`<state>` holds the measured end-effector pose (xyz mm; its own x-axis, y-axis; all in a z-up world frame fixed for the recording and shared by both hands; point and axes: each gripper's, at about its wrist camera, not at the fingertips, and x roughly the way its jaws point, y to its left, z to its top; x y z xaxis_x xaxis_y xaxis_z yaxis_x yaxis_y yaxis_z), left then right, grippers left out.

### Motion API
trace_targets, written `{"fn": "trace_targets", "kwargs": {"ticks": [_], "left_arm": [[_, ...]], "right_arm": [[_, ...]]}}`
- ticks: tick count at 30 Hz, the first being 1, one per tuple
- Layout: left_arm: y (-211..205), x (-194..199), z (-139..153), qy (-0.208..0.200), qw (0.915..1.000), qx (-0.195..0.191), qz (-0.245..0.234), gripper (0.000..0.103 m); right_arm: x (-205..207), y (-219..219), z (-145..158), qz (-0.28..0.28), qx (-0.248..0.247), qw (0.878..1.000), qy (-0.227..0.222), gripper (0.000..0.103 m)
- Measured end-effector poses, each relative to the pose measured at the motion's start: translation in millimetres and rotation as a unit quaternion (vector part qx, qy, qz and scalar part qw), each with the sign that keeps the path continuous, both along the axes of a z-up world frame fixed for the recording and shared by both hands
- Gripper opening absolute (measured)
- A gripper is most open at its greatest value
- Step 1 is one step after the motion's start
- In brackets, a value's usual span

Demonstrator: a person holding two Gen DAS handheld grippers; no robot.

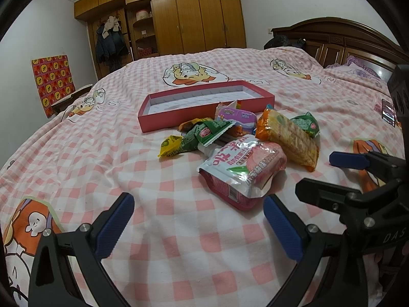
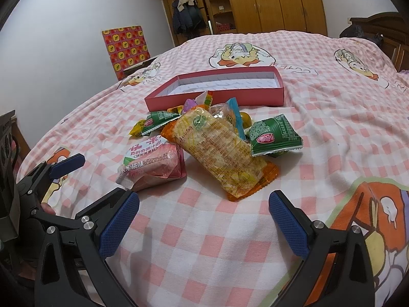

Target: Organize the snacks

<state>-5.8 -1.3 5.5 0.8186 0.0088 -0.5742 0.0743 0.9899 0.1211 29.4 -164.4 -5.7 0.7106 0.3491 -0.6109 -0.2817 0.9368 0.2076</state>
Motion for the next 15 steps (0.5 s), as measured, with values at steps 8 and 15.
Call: {"fn": "trace_targets", "kwargs": {"ticks": [8,15], "left_arm": [[-0.1,0.7,-0.3,0.002,1.0000,0.001,0.001,0.103],[0.2,1.3,-0.7,0.002,1.0000,0.001,0.001,0.103]], "right_arm": [[1.2,-0.5,-0.9,0.000,0.001,1.000,0.003,0.103],[0.6,-0.6,-2.2,-0.001,0.002,1.000,0.006,0.103]]}}
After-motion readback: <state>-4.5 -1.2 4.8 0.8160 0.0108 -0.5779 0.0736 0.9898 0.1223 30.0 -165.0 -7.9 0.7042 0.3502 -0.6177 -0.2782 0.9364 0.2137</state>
